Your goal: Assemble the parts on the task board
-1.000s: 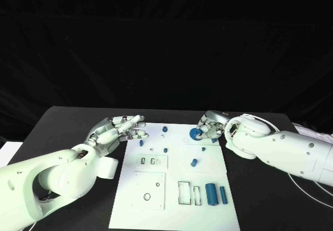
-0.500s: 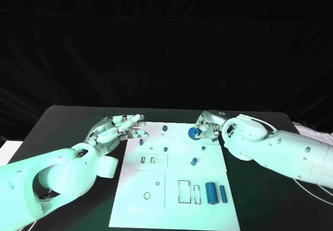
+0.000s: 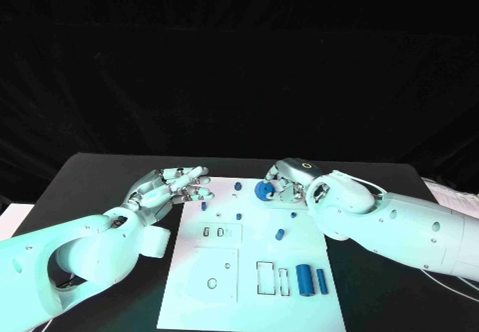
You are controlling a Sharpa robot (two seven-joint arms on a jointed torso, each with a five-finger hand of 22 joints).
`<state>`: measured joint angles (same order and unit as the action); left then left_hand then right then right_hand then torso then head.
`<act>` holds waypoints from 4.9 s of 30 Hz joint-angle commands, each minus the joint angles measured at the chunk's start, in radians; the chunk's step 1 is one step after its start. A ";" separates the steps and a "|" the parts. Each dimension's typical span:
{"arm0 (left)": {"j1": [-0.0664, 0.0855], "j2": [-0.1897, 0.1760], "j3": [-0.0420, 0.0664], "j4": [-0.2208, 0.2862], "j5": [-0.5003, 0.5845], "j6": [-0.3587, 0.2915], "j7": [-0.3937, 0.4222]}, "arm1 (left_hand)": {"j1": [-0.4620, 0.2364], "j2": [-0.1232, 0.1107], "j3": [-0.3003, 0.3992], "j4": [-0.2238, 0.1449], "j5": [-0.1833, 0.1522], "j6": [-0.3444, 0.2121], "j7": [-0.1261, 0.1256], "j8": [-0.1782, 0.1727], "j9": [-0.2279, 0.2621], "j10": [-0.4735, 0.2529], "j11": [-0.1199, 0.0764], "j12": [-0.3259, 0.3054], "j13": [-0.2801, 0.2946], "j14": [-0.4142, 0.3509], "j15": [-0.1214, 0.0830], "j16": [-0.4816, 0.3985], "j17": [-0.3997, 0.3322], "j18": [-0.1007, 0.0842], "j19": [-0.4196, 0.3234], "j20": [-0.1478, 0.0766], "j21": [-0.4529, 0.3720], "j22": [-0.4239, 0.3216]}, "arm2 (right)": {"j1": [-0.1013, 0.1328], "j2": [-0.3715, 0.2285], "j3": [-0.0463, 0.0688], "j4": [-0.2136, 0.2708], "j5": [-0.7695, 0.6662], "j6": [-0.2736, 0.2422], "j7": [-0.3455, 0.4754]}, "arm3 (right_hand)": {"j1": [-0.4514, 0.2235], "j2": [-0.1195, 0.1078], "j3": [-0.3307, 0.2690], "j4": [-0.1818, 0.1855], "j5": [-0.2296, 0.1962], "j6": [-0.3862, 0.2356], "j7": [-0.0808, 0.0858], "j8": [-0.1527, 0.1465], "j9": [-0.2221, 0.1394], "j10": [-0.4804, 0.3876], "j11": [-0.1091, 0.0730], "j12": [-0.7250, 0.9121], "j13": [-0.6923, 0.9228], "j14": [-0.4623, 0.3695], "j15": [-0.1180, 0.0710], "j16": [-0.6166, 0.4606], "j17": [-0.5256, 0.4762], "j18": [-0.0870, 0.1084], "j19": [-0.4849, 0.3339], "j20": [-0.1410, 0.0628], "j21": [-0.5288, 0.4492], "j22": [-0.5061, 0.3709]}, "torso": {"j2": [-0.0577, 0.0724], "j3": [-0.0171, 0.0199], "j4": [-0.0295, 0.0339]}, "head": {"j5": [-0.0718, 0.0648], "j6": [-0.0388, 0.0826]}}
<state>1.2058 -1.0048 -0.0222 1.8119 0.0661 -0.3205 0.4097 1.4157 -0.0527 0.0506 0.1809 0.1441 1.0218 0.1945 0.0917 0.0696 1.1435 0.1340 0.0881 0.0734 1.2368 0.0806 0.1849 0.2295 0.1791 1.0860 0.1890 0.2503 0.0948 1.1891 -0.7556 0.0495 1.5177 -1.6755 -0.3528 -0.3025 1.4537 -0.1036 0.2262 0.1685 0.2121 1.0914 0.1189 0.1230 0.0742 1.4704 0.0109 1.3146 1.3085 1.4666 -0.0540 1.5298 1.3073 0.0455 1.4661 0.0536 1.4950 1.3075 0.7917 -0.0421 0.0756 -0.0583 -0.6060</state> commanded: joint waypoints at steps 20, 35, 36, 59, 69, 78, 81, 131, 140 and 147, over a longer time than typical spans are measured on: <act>0.001 0.007 0.001 -0.001 0.002 0.027 -0.002 | 0.003 0.004 0.001 -0.005 -0.004 0.000 0.004 -0.004 0.000 -0.004 0.004 -0.006 -0.001 0.005 -0.001 -0.007 0.001 0.004 0.009 0.000 -0.007 -0.001 | 0.003 0.160 -0.008 -0.074 -0.071 0.017 -0.033 | -0.047 -0.001 0.042 0.009 -0.011 0.029 -0.021 -0.006 0.018 0.018 0.000 0.001 0.085 0.092 -0.004 0.006 0.206 -0.010 0.032 -0.005 0.004 0.101 | 0.001 0.0003 0.0022 | 0.017 -0.009; 0.001 0.009 0.001 0.000 0.002 0.027 -0.002 | 0.003 0.004 0.001 -0.005 -0.004 0.000 0.004 -0.004 0.000 -0.004 0.004 -0.006 -0.001 0.005 -0.001 -0.007 0.001 0.004 0.009 0.000 -0.007 -0.001 | 0.001 0.201 -0.017 -0.121 -0.066 0.072 -0.047 | -0.074 -0.011 0.049 0.009 -0.030 0.023 -0.017 -0.014 0.018 0.016 0.004 -0.008 0.082 0.091 -0.001 0.003 0.203 -0.010 0.030 -0.003 0.002 0.098 | 0.001 0.0005 0.0001 | 0.022 -0.013; 0.001 0.009 0.001 0.000 0.002 0.027 -0.002 | 0.003 0.004 0.001 -0.005 -0.004 0.000 0.004 -0.004 0.000 -0.004 0.004 -0.006 -0.001 0.005 -0.001 -0.007 0.001 0.004 0.009 0.000 -0.007 -0.001 | 0.001 0.201 -0.017 -0.122 -0.066 0.073 -0.048 | -0.075 -0.012 0.049 0.009 -0.030 0.022 -0.016 -0.015 0.018 0.015 0.004 -0.009 0.082 0.091 -0.001 0.003 0.202 -0.009 0.030 -0.003 0.001 0.097 | 0.001 0.0004 0.0001 | 0.022 -0.014; 0.001 0.009 0.001 -0.001 0.002 0.028 -0.007 | 0.002 0.004 -0.001 -0.007 -0.004 -0.002 0.005 -0.007 -0.001 -0.006 0.005 -0.010 -0.001 0.004 0.000 -0.010 0.005 0.004 0.009 0.000 -0.009 -0.003 | 0.001 0.219 -0.023 -0.152 -0.028 0.098 -0.024 | -0.239 -0.049 -0.026 0.123 -0.021 -0.116 0.022 -0.047 0.003 -0.027 0.042 -0.116 0.024 0.092 0.033 0.008 0.210 -0.008 0.025 0.031 -0.004 0.090 | 0.001 0.0014 -0.0002 | 0.024 -0.014; 0.001 0.008 0.001 0.000 0.002 0.026 -0.009 | 0.000 0.004 -0.003 -0.007 -0.004 -0.005 0.008 -0.010 -0.001 -0.009 0.007 -0.014 -0.002 0.003 0.001 -0.012 0.007 0.004 0.010 0.001 -0.010 -0.004 | 0.001 0.220 -0.024 -0.158 -0.008 0.126 -0.019 | -0.324 0.001 -0.024 0.122 0.037 -0.081 0.012 -0.042 0.008 -0.009 0.034 -0.073 0.054 0.096 0.027 0.018 0.226 -0.011 0.033 0.026 0.004 0.107 | 0.001 0.0010 0.0009 | 0.023 -0.015; 0.001 0.007 0.001 0.001 0.002 0.024 -0.010 | 0.000 0.004 -0.003 -0.007 -0.004 -0.005 0.008 -0.010 -0.001 -0.009 0.007 -0.014 -0.002 0.003 0.001 -0.012 0.007 0.004 0.010 0.001 -0.010 -0.004 | -0.003 0.215 -0.026 -0.166 -0.009 0.096 -0.026 | -0.321 -0.023 -0.028 0.117 0.023 -0.090 0.015 -0.053 0.004 -0.011 0.035 -0.077 0.054 0.095 0.027 0.016 0.223 -0.011 0.032 0.025 0.003 0.104 | 0.001 0.0014 0.0001 | 0.024 -0.015; 0.001 0.006 0.001 0.001 0.002 0.024 -0.010 | 0.000 0.005 -0.003 -0.007 -0.004 -0.006 0.009 -0.011 -0.001 -0.010 0.008 -0.015 -0.002 0.003 0.001 -0.012 0.008 0.004 0.010 0.001 -0.010 -0.004 | -0.006 0.207 -0.026 -0.158 -0.010 0.050 -0.015 | -0.315 -0.032 -0.027 0.116 0.018 -0.093 0.016 -0.056 0.003 -0.011 0.036 -0.076 0.055 0.095 0.028 0.016 0.223 -0.010 0.031 0.025 0.003 0.104 | 0.001 0.0016 0.0002 | 0.025 -0.015; -0.002 0.023 -0.005 -0.057 0.003 0.036 -0.013 | 0.001 0.007 -0.002 -0.009 -0.004 -0.007 0.009 -0.013 -0.001 -0.011 0.008 -0.016 -0.002 0.004 0.002 -0.014 0.010 0.004 0.010 0.002 -0.011 -0.005 | -0.079 -0.173 -0.006 -0.173 0.508 -0.014 0.442 | -0.082 -0.054 0.004 -0.066 0.006 -0.091 0.020 -0.058 -0.001 -0.033 0.036 -0.128 0.030 0.091 0.027 0.005 0.207 -0.006 0.019 0.025 -0.010 0.082 | -0.009 0.0327 -0.0491 | 0.016 -0.014; -0.002 0.025 -0.005 -0.059 0.003 0.037 -0.014 | 0.002 0.008 -0.002 -0.010 -0.004 -0.007 0.009 -0.013 -0.001 -0.011 0.008 -0.016 -0.002 0.004 0.002 -0.014 0.012 0.004 0.010 0.002 -0.011 -0.005 | -0.080 -0.156 -0.006 -0.190 0.502 -0.004 0.435 | -0.080 -0.038 0.007 -0.071 -0.007 -0.085 0.020 -0.055 -0.001 -0.029 0.036 -0.122 0.033 0.092 0.028 0.008 0.213 -0.007 0.022 0.025 -0.007 0.087 | -0.010 0.0321 -0.0493 | 0.017 -0.018; -0.002 0.024 -0.005 -0.059 0.003 0.038 -0.015 | 0.002 0.008 -0.002 -0.010 -0.004 -0.007 0.009 -0.013 -0.001 -0.011 0.008 -0.016 -0.002 0.004 0.002 -0.014 0.012 0.004 0.010 0.002 -0.011 -0.005 | -0.080 -0.145 -0.006 -0.197 0.500 0.006 0.437 | -0.075 -0.021 0.013 -0.081 -0.023 -0.063 0.016 -0.049 0.002 -0.024 0.033 -0.115 0.037 0.094 0.026 0.012 0.219 -0.008 0.025 0.024 -0.004 0.095 | -0.010 0.0318 -0.0500 | 0.020 -0.019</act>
<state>1.2034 -0.9822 -0.0275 1.7520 0.0669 -0.3041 0.3913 1.4156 -0.0527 0.0479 0.1782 0.1441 1.0181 0.1981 0.0841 0.0696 1.1365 0.1409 0.0754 0.0728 1.2368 0.0806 0.1735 0.2400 0.1791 1.0897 0.1926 0.2418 0.0909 1.1104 -0.9039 0.0432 1.3215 -1.1602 -0.3615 0.1345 1.3789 -0.1365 0.2394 0.0930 0.1934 1.0230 0.1346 0.0690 0.0755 1.4417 0.0468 1.1956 1.3100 1.4683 -0.0232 1.5375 1.3075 0.0456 1.4660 0.0790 1.4903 1.3077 0.7815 -0.0101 0.0263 -0.0398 -0.6253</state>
